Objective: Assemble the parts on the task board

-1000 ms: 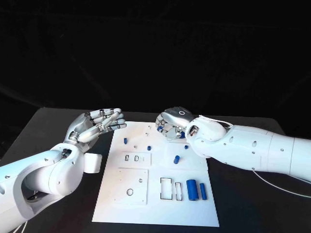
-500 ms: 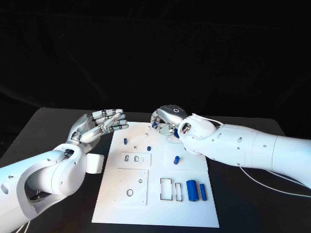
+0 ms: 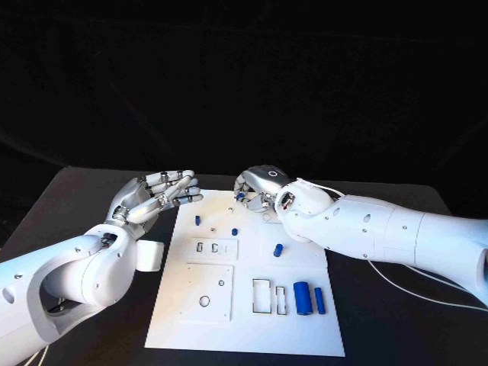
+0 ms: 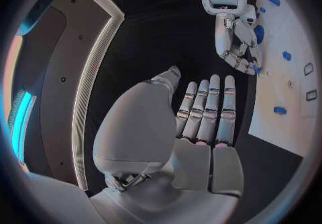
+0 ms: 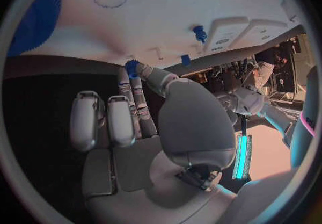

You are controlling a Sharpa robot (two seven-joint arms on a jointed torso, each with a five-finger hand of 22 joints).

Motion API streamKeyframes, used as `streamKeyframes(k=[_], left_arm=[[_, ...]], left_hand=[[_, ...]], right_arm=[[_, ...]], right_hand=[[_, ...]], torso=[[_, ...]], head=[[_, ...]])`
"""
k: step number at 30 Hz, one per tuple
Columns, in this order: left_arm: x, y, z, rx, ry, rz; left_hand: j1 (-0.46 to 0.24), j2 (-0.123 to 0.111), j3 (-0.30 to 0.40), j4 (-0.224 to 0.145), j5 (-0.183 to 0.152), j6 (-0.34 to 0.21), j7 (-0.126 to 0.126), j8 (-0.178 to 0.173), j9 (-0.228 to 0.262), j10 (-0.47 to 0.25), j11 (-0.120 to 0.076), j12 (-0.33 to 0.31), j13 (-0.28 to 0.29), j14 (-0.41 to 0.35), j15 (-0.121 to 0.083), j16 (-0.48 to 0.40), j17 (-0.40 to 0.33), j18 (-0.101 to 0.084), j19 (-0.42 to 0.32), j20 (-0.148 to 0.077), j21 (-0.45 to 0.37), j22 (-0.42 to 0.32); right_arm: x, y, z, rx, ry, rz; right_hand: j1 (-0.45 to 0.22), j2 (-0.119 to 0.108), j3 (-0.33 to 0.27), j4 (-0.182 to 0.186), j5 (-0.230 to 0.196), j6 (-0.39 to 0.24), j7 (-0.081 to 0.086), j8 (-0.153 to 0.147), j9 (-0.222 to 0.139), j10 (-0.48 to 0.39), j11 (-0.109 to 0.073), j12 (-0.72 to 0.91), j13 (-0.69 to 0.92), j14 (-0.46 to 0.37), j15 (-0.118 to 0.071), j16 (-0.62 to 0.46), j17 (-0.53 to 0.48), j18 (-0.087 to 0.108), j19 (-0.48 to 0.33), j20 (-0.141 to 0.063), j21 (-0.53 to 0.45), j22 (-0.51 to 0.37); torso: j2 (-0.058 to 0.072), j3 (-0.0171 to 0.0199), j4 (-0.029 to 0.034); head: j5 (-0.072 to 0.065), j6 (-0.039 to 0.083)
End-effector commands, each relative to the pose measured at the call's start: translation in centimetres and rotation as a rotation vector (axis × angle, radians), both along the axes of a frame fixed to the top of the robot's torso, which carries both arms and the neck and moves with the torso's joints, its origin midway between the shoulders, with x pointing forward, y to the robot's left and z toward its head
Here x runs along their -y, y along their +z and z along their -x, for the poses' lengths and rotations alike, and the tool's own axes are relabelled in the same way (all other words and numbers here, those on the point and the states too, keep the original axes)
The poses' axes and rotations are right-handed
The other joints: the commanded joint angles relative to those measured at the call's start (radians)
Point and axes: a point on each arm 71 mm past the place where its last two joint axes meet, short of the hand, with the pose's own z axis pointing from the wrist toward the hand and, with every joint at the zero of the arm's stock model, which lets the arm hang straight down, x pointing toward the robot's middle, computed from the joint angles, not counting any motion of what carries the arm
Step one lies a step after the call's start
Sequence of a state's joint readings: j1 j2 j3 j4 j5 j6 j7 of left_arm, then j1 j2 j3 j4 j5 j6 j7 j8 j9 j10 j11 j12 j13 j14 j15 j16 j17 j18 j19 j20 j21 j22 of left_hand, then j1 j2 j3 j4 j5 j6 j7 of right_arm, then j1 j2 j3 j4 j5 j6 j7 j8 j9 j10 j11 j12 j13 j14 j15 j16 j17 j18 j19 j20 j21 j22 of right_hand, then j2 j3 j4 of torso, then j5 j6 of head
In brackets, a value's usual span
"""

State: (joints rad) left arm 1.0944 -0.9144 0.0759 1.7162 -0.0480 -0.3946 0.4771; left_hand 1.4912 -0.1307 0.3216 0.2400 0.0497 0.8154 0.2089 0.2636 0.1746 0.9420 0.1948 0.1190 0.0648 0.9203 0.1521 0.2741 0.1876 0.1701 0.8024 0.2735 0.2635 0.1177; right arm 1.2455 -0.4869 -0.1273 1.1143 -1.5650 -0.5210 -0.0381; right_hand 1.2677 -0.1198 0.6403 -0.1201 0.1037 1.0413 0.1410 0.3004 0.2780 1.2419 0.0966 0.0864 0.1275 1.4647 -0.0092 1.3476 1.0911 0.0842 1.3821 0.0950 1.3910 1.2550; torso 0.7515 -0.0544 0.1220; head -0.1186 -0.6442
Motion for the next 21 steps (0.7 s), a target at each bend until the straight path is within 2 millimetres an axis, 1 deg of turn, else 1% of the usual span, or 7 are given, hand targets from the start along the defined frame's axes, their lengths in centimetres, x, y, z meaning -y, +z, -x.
streamKeyframes(k=[1,4,6,9,13,18,21], left_arm=[[0.29,0.15,0.04,0.005,-0.02,0.012],[0.29,0.14,0.02,0.005,-0.019,0.012],[0.28,0.13,0.01,0.005,-0.019,0.012],[0.28,0.13,0.01,0.005,-0.019,0.011],[0.29,0.14,0.02,0.005,-0.019,0.012],[0.29,0.13,0.02,0.005,-0.019,0.011],[0.29,0.14,0.02,0.004,-0.019,0.011]], left_hand=[[-0.008,-0.006,0.006,0.0,0.001,0.003,0.04,-0.004,-0.001,0.002,0.004,-0.005,-0.001,-0.003,0.006,-0.005,0.001,0.013,0.004,0.004,-0.001,-0.002],[-0.007,-0.005,0.008,-0.001,0.001,0.003,0.039,-0.005,-0.001,0.003,0.004,-0.007,-0.001,-0.003,0.007,-0.006,0.002,0.013,0.004,0.004,-0.001,-0.002],[-0.007,-0.005,0.008,-0.001,0.001,0.003,0.039,-0.005,-0.001,0.003,0.004,-0.007,-0.001,-0.003,0.007,-0.006,0.002,0.013,0.004,0.004,-0.001,-0.002],[-0.007,-0.005,0.008,-0.001,0.001,0.003,0.039,-0.005,-0.001,0.003,0.004,-0.007,-0.001,-0.003,0.007,-0.006,0.002,0.013,0.004,0.004,-0.001,-0.002],[-0.007,-0.005,0.008,-0.001,0.001,0.003,0.039,-0.005,-0.001,0.003,0.004,-0.007,-0.001,-0.003,0.007,-0.006,0.002,0.013,0.004,0.004,-0.001,-0.002],[-0.007,-0.005,0.008,-0.001,0.001,0.003,0.039,-0.005,-0.001,0.003,0.004,-0.007,-0.001,-0.003,0.007,-0.006,0.002,0.013,0.004,0.004,-0.001,-0.002],[-0.007,-0.005,0.008,-0.001,0.001,0.003,0.039,-0.005,-0.001,0.003,0.004,-0.007,-0.001,-0.003,0.007,-0.006,0.002,0.013,0.004,0.004,-0.001,-0.002]], right_arm=[[-0.23,-0.17,0.05,-0.005,0.011,0.007],[-0.35,-0.2,0.08,-0.002,0.014,0.005],[-0.45,-0.21,0.12,0.0,0.016,0.004],[-0.59,-0.21,0.14,0.005,0.016,0.005],[-0.7,-0.21,0.09,0.012,0.01,0.011],[-0.84,-0.23,-0.04,0.023,0.006,0.024],[-0.93,-0.28,-0.16,0.026,0.004,0.034]], right_hand=[[0.008,0.0,0.003,-0.001,0.002,-0.007,0.001,0.004,0.001,0.026,-0.029,0.003,0.041,0.022,-0.001,0.0,-0.001,-0.014,-0.006,0.001,0.0,-0.001],[0.008,0.0,0.003,-0.001,0.002,-0.007,0.001,0.004,0.001,0.026,-0.029,0.003,0.041,0.022,-0.001,0.0,-0.001,-0.014,-0.006,0.001,0.0,-0.001],[0.008,0.0,0.003,-0.001,0.002,-0.007,0.001,0.004,0.001,0.026,-0.029,0.003,0.041,0.022,-0.001,0.0,-0.001,-0.014,-0.006,0.001,0.0,-0.001],[0.008,0.0,0.003,-0.001,0.002,-0.007,0.001,0.004,0.001,0.026,-0.029,0.003,0.041,0.022,-0.001,0.0,-0.001,-0.014,-0.006,0.001,0.0,-0.001],[0.008,0.0,0.003,-0.001,0.002,-0.009,0.001,0.004,0.002,0.025,-0.029,0.002,0.041,0.022,-0.001,0.001,0.001,-0.014,-0.007,0.001,-0.001,-0.001],[0.006,-0.001,0.003,-0.001,0.001,-0.012,0.002,0.003,0.003,0.024,-0.028,0.001,0.042,0.021,0.0,0.0,-0.001,-0.014,-0.008,0.002,-0.001,-0.001],[0.005,-0.003,0.003,-0.001,0.0,-0.015,0.003,0.003,0.005,0.021,-0.027,-0.001,0.043,0.021,0.001,0.0,-0.003,-0.014,-0.009,0.002,-0.001,-0.002]], torso=[[0.0,-0.0006,0.0016],[0.0,-0.0004,0.0012],[0.0,-0.0012,0.0011],[0.0,-0.0011,0.0008],[0.0,-0.0018,0.0027],[0.0,-0.0023,0.0028],[0.001,-0.003,0.0038]], head=[[0.0,-0.001],[0.001,0.0],[0.002,-0.001],[0.003,0.0],[0.003,0.001],[0.003,0.0],[0.003,0.0]])
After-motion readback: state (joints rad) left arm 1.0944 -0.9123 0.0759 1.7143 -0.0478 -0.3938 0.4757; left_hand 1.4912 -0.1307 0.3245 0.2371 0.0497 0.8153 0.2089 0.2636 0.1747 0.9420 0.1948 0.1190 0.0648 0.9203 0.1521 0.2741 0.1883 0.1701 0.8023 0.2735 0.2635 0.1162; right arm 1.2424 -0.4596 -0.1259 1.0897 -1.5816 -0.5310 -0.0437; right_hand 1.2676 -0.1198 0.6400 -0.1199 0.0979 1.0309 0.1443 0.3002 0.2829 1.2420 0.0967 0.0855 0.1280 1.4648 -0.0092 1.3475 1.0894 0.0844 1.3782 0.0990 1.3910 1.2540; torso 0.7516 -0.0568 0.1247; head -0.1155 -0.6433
